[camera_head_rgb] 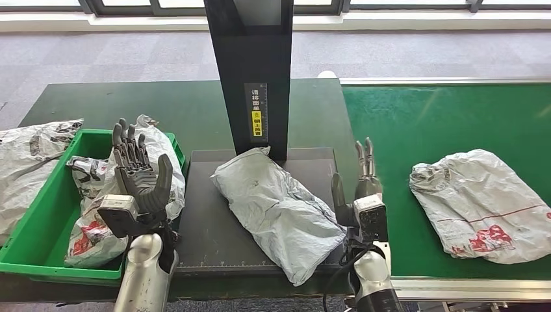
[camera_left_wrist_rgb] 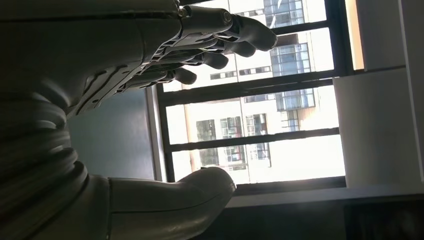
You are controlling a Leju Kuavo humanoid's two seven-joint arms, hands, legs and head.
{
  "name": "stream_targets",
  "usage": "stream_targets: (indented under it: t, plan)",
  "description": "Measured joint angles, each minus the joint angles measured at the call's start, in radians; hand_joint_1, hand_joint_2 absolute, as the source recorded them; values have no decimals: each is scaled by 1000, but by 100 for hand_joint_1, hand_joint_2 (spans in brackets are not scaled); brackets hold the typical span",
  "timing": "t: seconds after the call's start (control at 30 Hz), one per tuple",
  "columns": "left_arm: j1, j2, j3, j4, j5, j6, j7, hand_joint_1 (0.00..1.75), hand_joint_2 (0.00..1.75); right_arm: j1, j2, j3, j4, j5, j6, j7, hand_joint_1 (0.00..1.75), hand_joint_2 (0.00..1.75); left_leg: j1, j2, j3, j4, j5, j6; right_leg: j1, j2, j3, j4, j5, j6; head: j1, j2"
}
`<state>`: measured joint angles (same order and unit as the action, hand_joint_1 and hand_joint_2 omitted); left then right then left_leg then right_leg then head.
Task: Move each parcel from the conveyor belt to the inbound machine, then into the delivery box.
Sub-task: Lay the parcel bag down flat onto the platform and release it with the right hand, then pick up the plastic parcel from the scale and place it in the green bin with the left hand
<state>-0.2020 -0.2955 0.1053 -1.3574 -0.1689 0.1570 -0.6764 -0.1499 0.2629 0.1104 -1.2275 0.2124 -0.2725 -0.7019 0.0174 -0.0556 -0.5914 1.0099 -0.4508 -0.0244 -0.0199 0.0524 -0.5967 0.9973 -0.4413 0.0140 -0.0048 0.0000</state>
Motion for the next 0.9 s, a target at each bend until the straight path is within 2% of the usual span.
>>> stream_targets:
  t: [0.03,0.1,0.17,0.23,0.33,0.53,0.73,0.9]
  plan:
    - [-2,0,-9,5,-18,1,3,0,175,4,-5,8,-22,16,-31,0,0,175,0,1,0,0,0,0,0,1,0,0,0,0,0,0]
    - [-11,0,-40,35,-116,6,13,0,175,17,-19,26,-69,73,-127,0,0,175,-1,1,1,0,0,0,-1,1,-1,0,0,0,0,0]
    - [-28,-2,-91,100,-294,25,20,0,175,24,-33,46,-117,123,-263,0,0,175,-1,-2,0,0,1,1,-1,-2,0,-1,0,1,0,0]
    - [-47,-6,-143,177,-443,57,24,0,175,24,-39,56,-150,143,-329,0,0,175,-1,-1,0,0,1,1,-1,-1,0,-1,0,1,0,0]
    - [-68,-11,-196,270,-535,92,42,0,175,22,-40,57,-172,154,-342,0,0,175,-2,4,0,0,0,1,-2,4,-1,-1,1,1,0,0]
    - [-88,-16,-237,359,-585,107,73,0,175,15,-45,58,-182,143,-363,0,0,175,-1,4,0,0,1,1,-1,3,-1,0,2,2,0,0]
    - [-102,-19,-240,426,-711,190,169,0,175,11,-55,60,-182,114,-364,0,0,175,-1,3,0,0,1,1,-1,3,-1,0,2,2,0,0]
    - [-120,-24,-241,500,-825,220,252,0,175,8,-59,60,-182,110,-359,0,0,175,-1,3,0,0,1,1,-2,3,-1,0,2,2,0,0]
